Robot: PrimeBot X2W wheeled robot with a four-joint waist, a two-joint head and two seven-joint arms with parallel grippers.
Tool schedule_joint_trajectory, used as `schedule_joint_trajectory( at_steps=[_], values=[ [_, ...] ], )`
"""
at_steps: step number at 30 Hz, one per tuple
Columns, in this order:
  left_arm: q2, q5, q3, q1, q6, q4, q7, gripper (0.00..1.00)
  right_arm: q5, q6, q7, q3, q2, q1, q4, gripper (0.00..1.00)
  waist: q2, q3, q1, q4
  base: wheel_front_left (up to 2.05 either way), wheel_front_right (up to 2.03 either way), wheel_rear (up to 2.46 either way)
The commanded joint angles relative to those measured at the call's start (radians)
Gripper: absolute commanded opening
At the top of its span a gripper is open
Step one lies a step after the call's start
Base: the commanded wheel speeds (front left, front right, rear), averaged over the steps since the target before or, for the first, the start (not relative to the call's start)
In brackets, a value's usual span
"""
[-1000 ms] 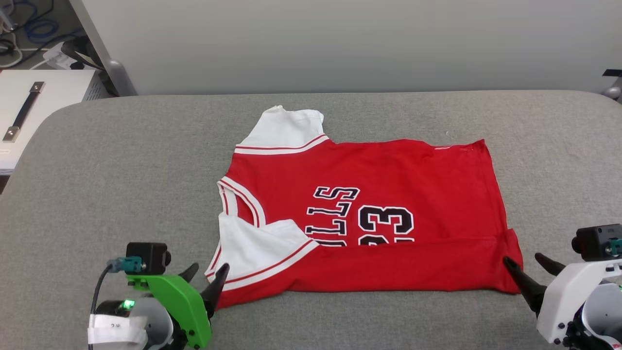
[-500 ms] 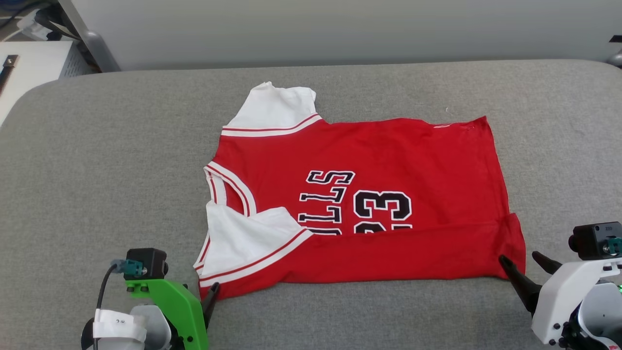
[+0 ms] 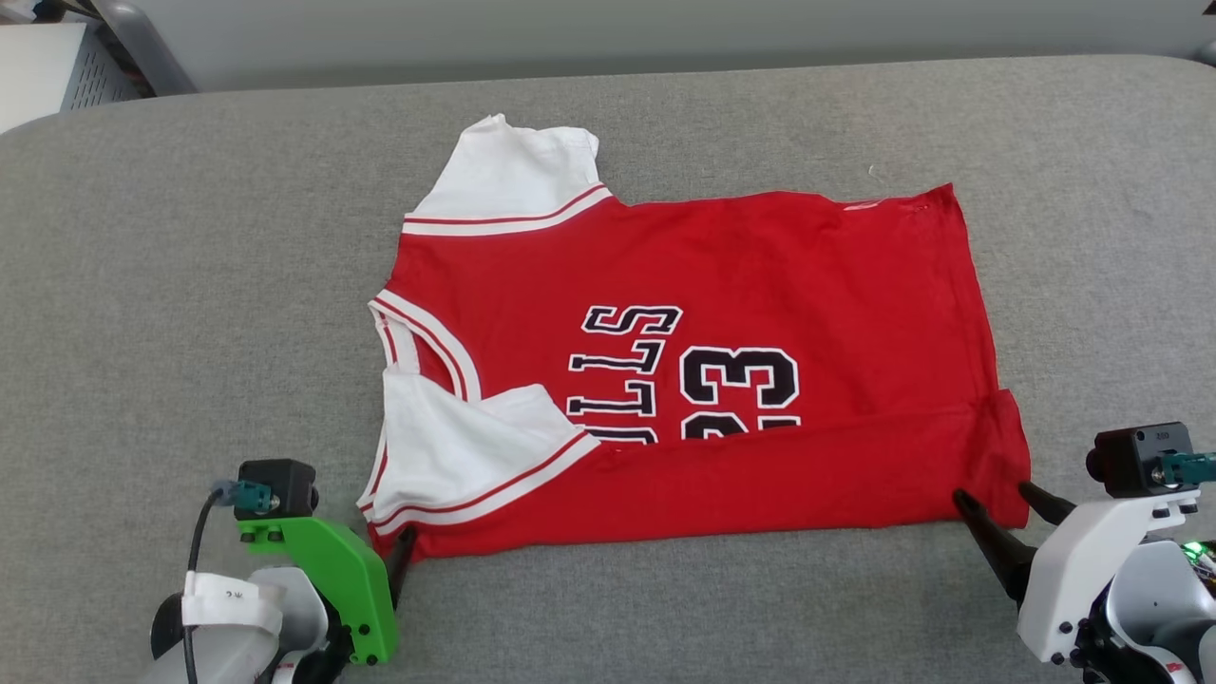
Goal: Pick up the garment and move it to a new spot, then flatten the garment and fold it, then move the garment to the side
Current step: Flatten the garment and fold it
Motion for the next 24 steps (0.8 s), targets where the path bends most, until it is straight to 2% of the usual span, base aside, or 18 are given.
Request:
schedule_joint_trajectory(
  at_steps=[1,2,3,12,17,24],
  values=[
    [-0.021,-0.013,-0.028,0.012,-0.011,0.038,0.042,0.97,-0.010,-0.001,-0.009,0.003,0.000,-0.013,0.007,1.00,-0.0001,0.001,0.0000,-0.001,0.00,0.00,0.00],
    [-0.023,-0.018,-0.036,0.013,-0.022,0.048,0.057,0.37,-0.012,-0.001,-0.010,0.003,-0.002,-0.014,0.011,1.00,-0.0001,-0.001,0.0000,0.000,0.00,0.00,0.00],
    [-0.025,-0.019,-0.042,0.014,-0.032,0.054,0.065,0.00,-0.015,-0.001,-0.012,0.003,-0.004,-0.014,0.015,1.00,-0.0001,-0.005,0.0000,0.001,0.00,0.00,0.00],
    [-0.036,-0.045,-0.017,0.025,-0.084,0.028,0.016,0.00,-0.071,-0.001,-0.027,-0.030,-0.024,0.002,0.039,1.00,-0.0001,-0.057,0.0000,0.029,0.00,0.00,0.00],
    [-0.021,-0.039,-0.010,0.024,-0.082,-0.051,0.005,0.00,-0.094,-0.001,-0.003,-0.042,-0.013,-0.001,0.060,1.00,-0.0001,-0.062,0.0000,0.051,0.00,0.00,0.00],
    [0.015,-0.018,-0.005,0.017,-0.050,-0.175,0.014,0.00,-0.176,-0.001,0.047,-0.097,0.035,-0.045,0.151,1.00,-0.0001,-0.040,0.0000,0.081,0.00,0.00,0.00]
  ],
)
